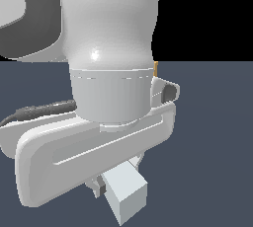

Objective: Insert the peg into the horizontal hole in a box.

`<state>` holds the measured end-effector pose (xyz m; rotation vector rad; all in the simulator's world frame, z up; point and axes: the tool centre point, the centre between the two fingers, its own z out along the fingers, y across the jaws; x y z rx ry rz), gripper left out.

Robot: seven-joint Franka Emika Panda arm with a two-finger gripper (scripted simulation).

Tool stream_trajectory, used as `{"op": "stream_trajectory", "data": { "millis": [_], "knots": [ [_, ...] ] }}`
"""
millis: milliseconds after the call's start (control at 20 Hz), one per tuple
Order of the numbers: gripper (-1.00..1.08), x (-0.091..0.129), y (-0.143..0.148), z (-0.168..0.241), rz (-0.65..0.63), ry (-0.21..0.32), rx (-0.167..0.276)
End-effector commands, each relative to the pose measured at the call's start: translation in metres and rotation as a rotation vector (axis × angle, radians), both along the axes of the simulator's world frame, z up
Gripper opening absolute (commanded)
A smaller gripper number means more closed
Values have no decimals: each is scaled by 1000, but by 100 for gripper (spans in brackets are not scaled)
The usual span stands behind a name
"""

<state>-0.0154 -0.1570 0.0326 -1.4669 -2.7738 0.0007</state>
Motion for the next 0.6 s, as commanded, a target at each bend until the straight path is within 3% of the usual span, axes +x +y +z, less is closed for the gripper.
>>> {"op": "stream_trajectory", "data": {
  "millis": [0, 550],
  "knots": [
    [-100, -6, 6, 6, -54, -3, -1],
    [-100, -36, 41, 29, -322, -4, -1]
  ]
}}
